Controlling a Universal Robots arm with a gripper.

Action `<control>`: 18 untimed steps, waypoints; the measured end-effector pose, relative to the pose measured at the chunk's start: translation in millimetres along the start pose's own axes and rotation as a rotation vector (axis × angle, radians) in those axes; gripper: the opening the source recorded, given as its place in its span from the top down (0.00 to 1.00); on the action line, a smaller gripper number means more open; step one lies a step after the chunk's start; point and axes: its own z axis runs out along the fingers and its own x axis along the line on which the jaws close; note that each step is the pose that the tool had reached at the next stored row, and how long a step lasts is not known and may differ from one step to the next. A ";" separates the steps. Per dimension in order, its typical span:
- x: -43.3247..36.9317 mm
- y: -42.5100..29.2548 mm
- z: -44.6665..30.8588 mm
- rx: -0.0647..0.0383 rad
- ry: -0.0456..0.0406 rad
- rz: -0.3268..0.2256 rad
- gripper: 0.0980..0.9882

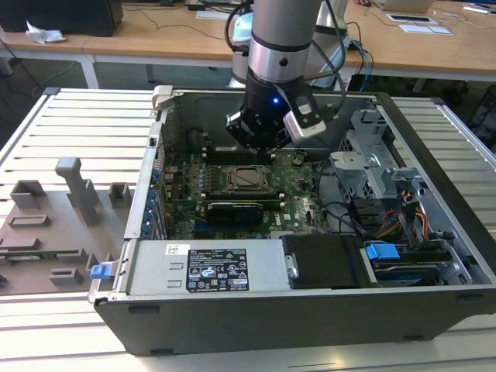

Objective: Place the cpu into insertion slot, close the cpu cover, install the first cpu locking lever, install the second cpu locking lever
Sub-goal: 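Install the second cpu locking lever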

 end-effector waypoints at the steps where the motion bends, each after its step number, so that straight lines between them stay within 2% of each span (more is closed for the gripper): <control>1: 0.0 0.0 -0.1 -0.026 0.0003 0.000 0.99; 2: 0.0 0.0 0.0 -0.037 0.0004 -0.001 0.99; 3: 0.0 0.0 0.0 -0.040 0.0004 0.000 0.99; 5: 0.0 -0.8 0.9 -0.040 0.0005 -0.001 0.99; 13: 1.7 -14.5 4.9 -0.039 0.0004 0.000 0.99; 18: 2.5 -17.1 5.8 -0.039 0.0003 -0.001 0.99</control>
